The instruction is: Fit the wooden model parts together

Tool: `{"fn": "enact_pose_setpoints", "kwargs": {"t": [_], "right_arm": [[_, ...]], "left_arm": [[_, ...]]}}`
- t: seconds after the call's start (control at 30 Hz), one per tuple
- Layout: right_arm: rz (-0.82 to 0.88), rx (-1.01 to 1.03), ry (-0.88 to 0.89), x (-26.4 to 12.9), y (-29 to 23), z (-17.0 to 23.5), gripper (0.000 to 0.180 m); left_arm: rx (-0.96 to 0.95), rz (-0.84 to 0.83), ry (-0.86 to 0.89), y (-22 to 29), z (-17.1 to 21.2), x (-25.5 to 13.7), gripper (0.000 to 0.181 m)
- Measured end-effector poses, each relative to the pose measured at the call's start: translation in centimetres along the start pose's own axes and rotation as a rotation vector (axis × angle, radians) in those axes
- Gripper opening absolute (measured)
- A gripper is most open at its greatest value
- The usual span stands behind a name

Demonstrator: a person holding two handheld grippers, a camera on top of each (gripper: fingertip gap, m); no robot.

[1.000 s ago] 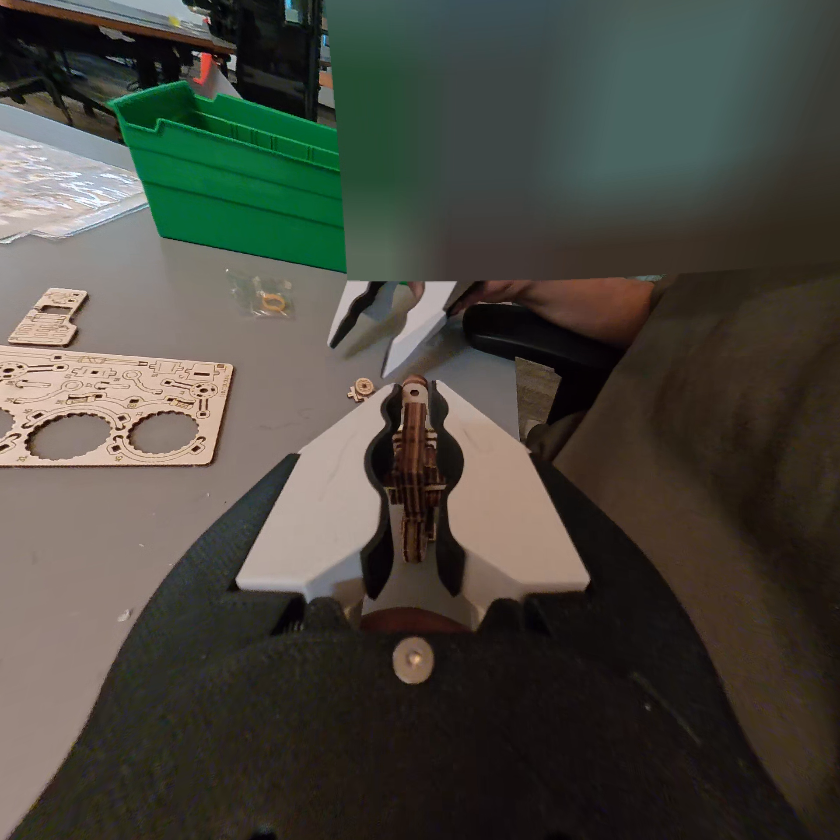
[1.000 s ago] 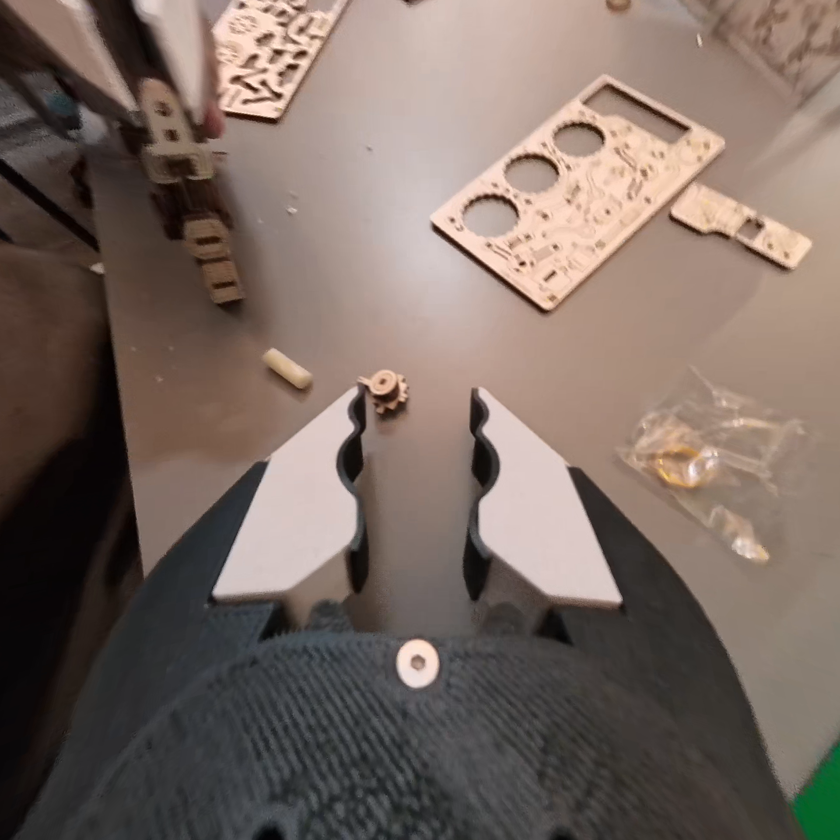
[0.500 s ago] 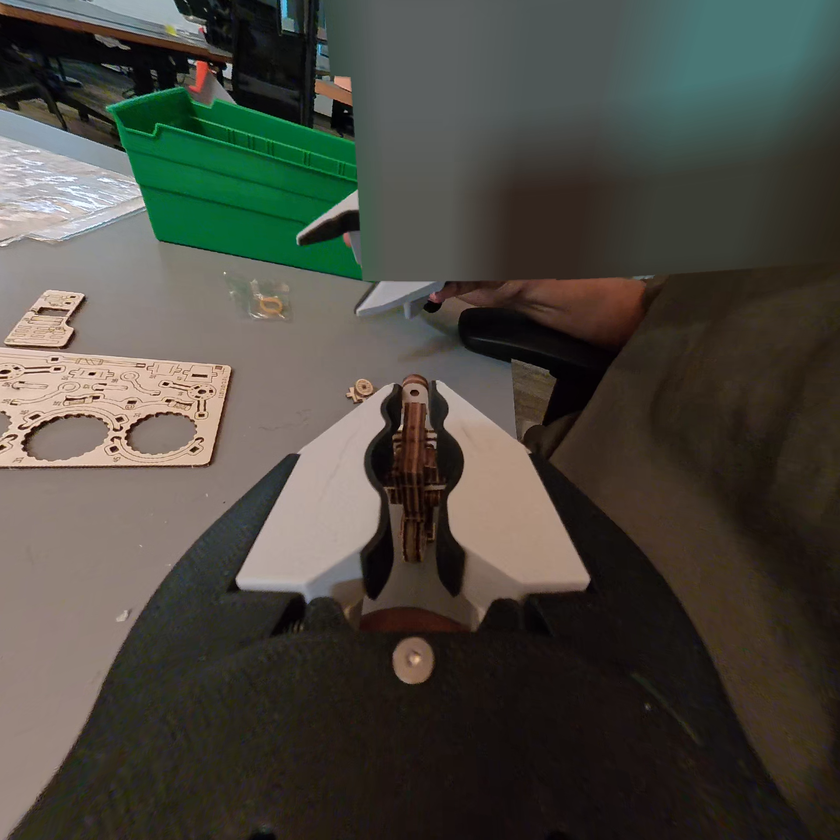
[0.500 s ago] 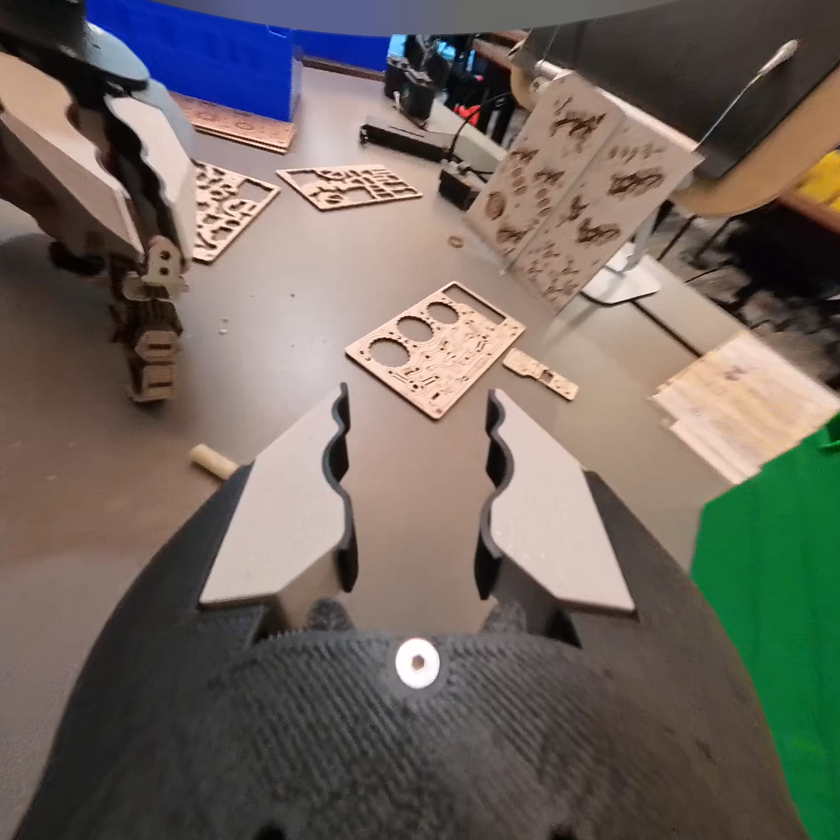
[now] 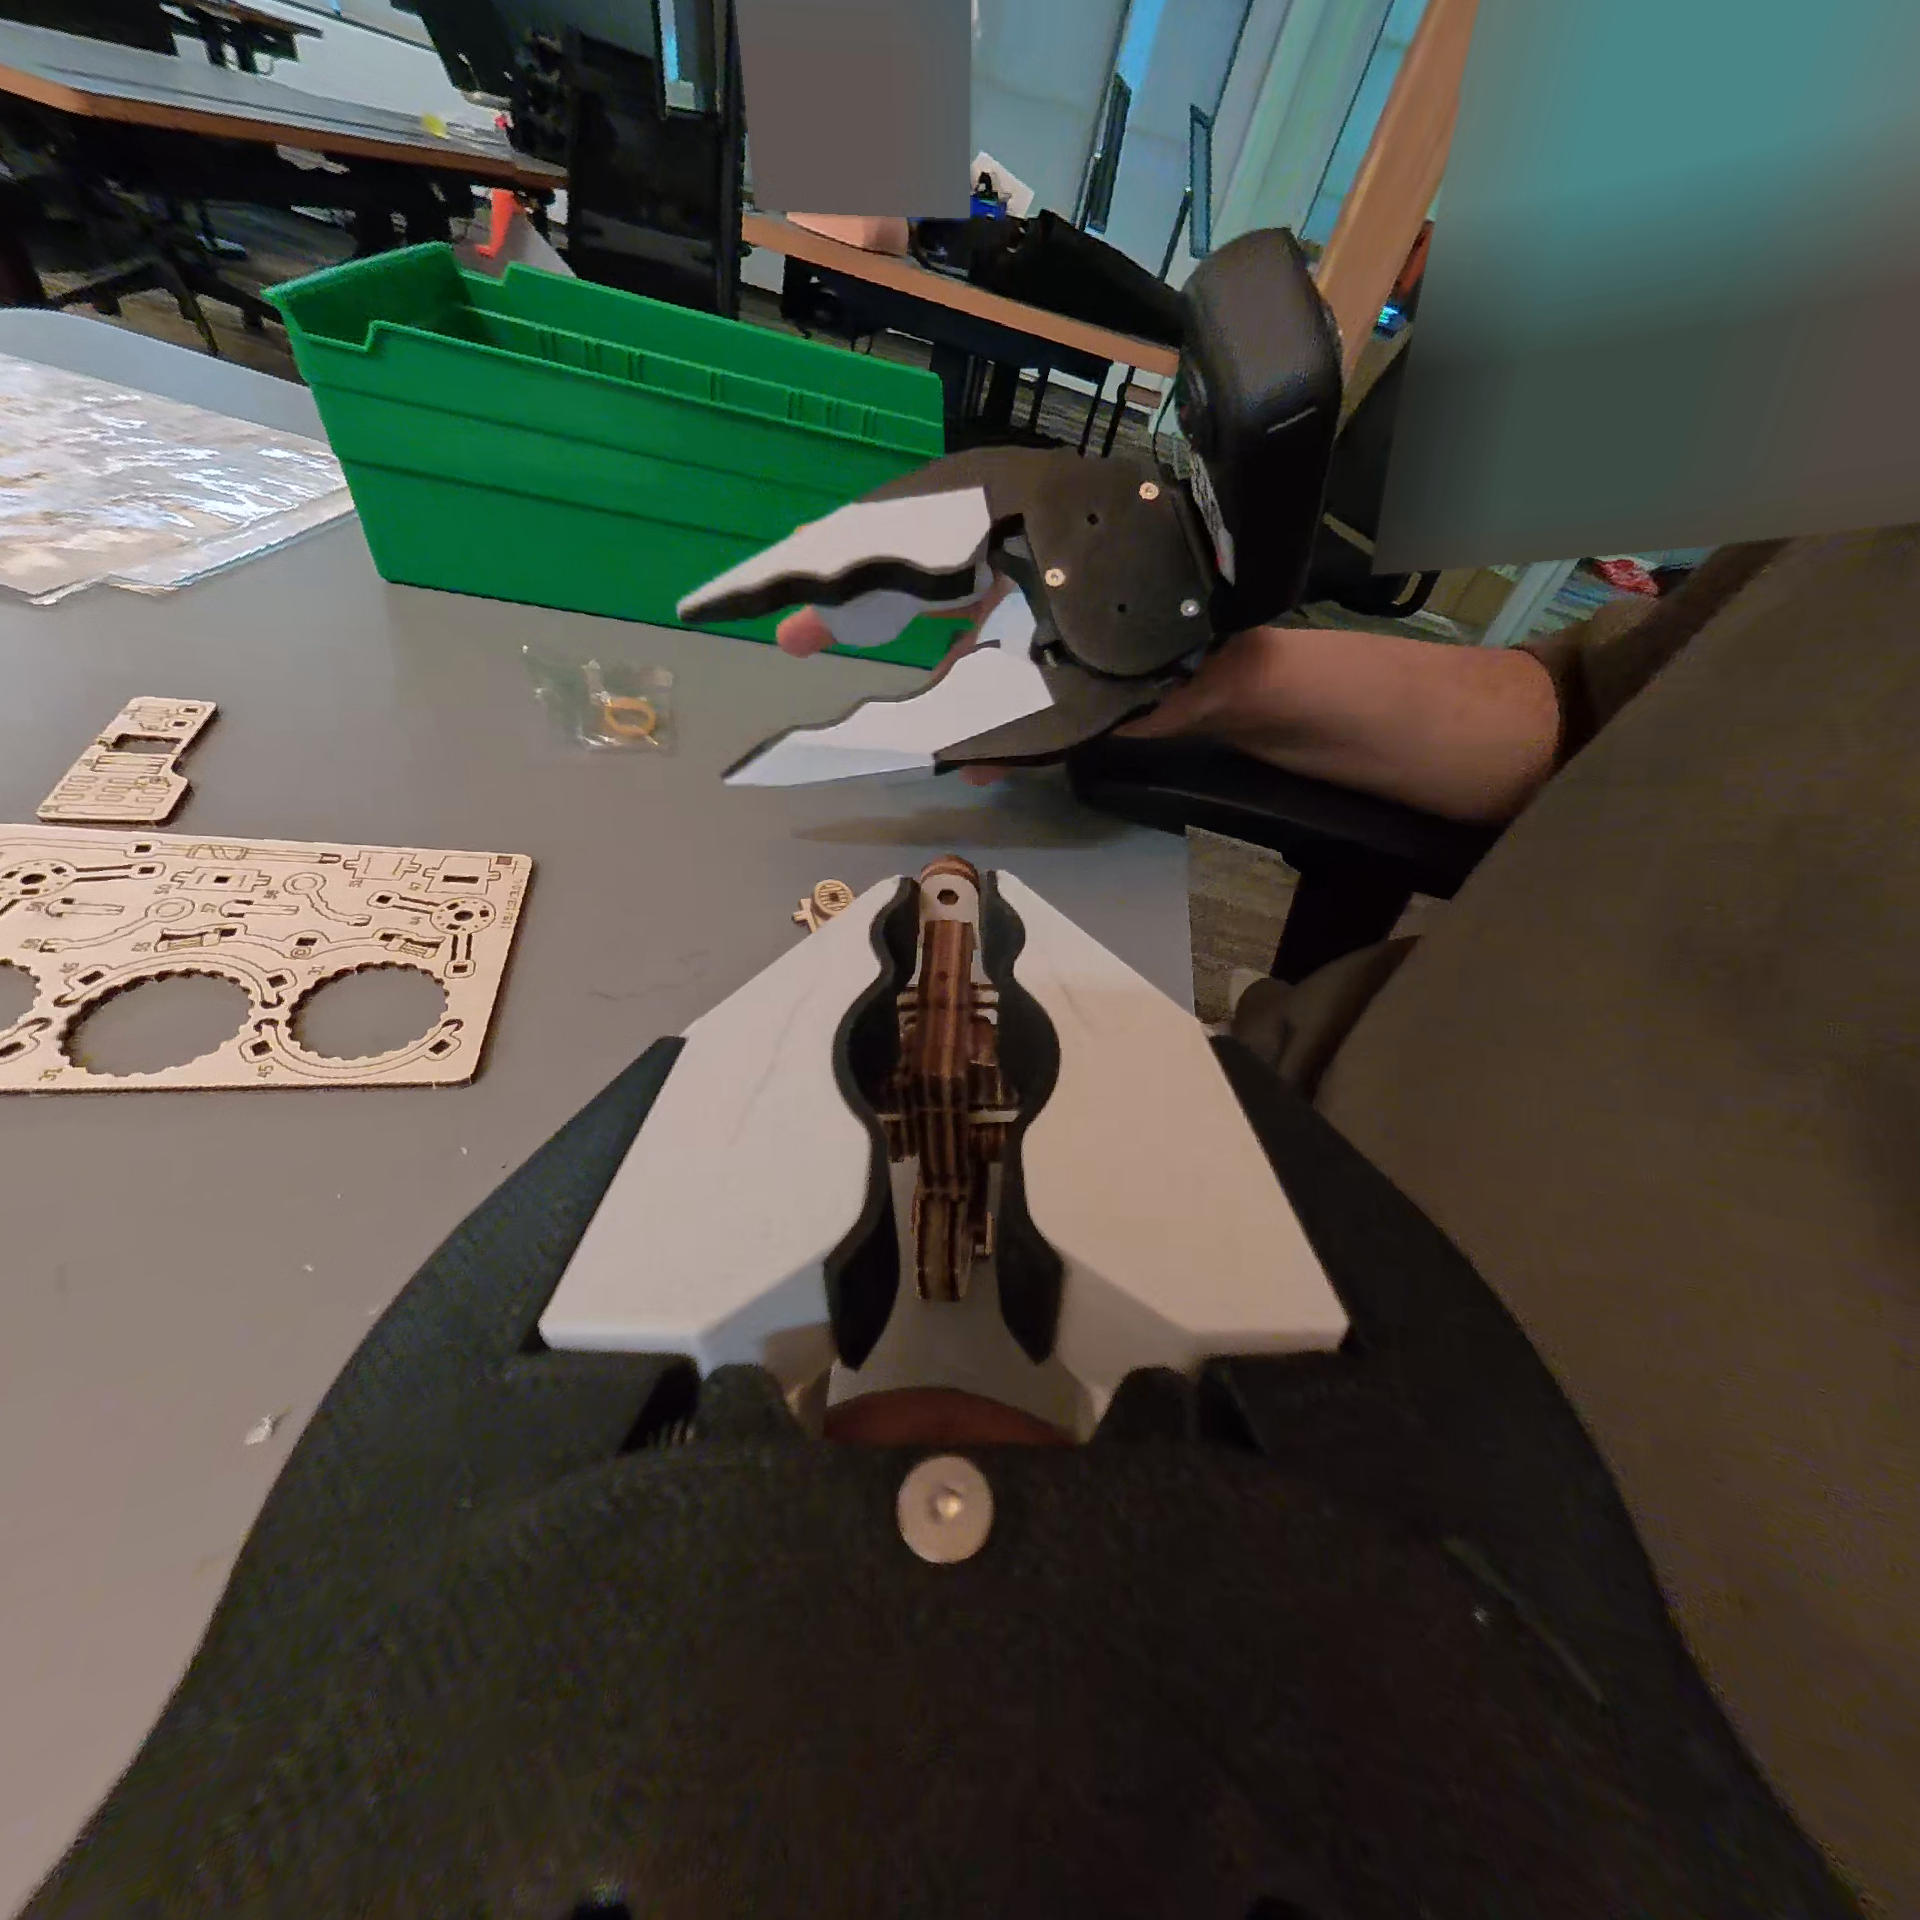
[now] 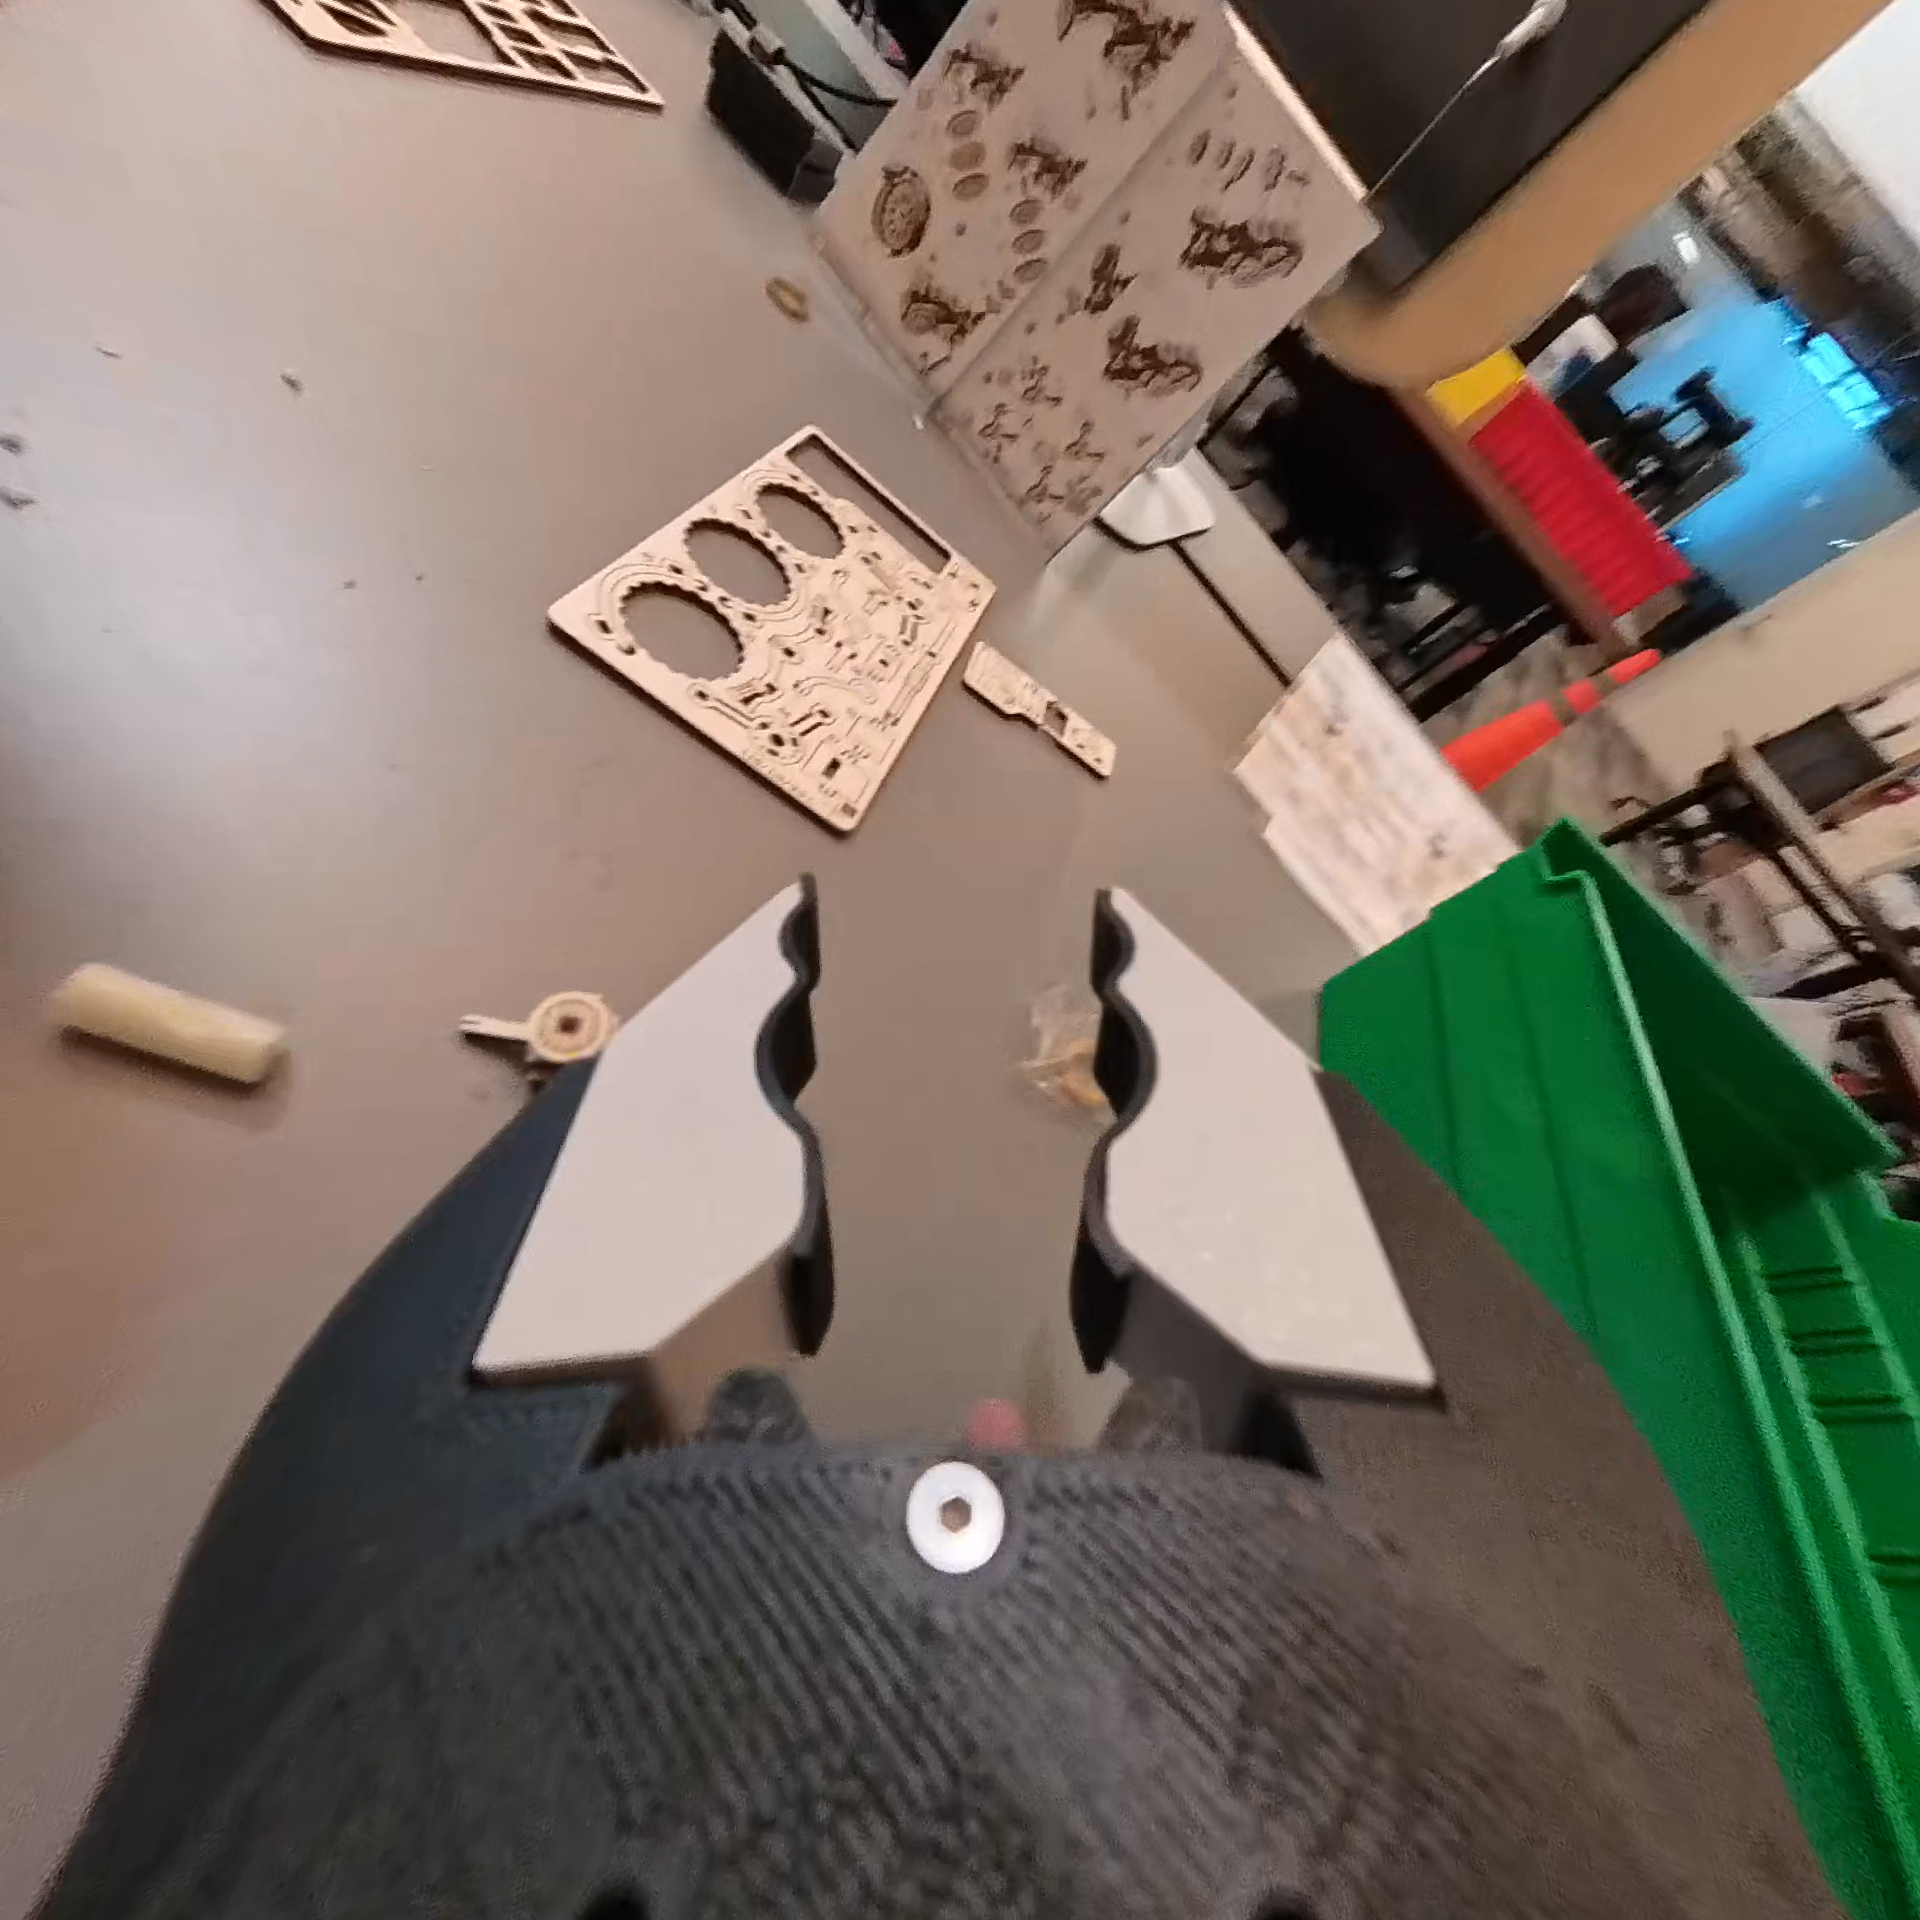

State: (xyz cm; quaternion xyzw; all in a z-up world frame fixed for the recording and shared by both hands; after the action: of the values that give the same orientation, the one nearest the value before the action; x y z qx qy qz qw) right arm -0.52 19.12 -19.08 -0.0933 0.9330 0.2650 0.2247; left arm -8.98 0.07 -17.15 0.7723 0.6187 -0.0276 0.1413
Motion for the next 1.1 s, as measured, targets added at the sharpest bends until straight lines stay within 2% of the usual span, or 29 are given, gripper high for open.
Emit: {"fn": "enact_pose_setpoints", "kwargs": {"t": [0.1, 0.17, 0.23, 0.3, 0.4, 0.47, 0.53, 0.6, 0.73, 0.83, 0.93, 1.1], "right_arm": [[-0.108, 0.054, 0.039, -0.6, -0.7, -0.3, 0.014], [-0.161, 0.082, 0.113, -1.1, -0.8, -0.8, 0.000], [-0.215, 0.053, 0.184, -1.7, -0.5, -1.0, 0.000], [-0.340, -0.022, 0.224, -2.0, -0.5, -0.6, 0.000], [-0.532, -0.032, 0.203, -1.6, 0.5, 1.5, 0.000], [-0.677, 0.065, 0.226, -1.2, 1.5, 2.5, 0.012], [-0.919, 0.183, 0.254, -1.2, 1.9, 2.1, 0.027], [-1.057, 0.211, 0.193, -0.4, 1.9, 1.8, 0.038], [-1.125, 0.074, -0.008, 2.1, 0.7, 2.9, 0.040], [-1.158, 0.061, -0.015, 2.8, 0.4, 2.0, 0.038], [-1.154, 0.024, -0.054, 2.8, -0.1, 2.0, 0.017], [-1.033, 0.048, -0.057, 1.8, -1.3, 1.9, 0.016]], "left_arm": [[0.008, -0.011, 0.005, 0.3, 0.0, -0.1, 0.010], [0.028, -0.015, 0.002, 0.5, 0.0, -0.1, 0.010], [0.033, -0.006, -0.002, 0.5, 0.0, 0.2, 0.010], [0.026, 0.006, -0.009, 0.4, -0.1, 0.4, 0.010], [0.007, 0.027, -0.010, 0.3, -0.1, 0.5, 0.010], [0.006, 0.040, -0.016, 0.1, -0.1, 0.5, 0.010], [-0.004, 0.064, -0.023, -0.1, -0.2, 0.6, 0.010], [-0.017, 0.091, -0.030, -0.3, -0.2, 0.8, 0.009], [-0.044, 0.127, -0.039, -0.6, -0.2, 0.9, 0.009], [-0.052, 0.126, -0.040, -0.6, -0.2, 0.8, 0.010], [-0.043, 0.125, -0.039, -0.4, -0.2, 0.8, 0.010], [-0.048, 0.138, -0.041, -0.3, -0.2, 0.8, 0.010]]}}
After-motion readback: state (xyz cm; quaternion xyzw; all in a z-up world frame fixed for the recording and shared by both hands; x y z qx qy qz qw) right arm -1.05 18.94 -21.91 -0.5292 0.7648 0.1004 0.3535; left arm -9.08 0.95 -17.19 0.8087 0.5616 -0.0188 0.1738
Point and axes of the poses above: each gripper's, where its closed fingertips meet, x out along the fingers, z out of its underside, y = z × x across the jaws, the point moved 8 cm from there along -x, back along the fingers, and after that the axes turned 14 degrees about -z, right-handed, at the moved point
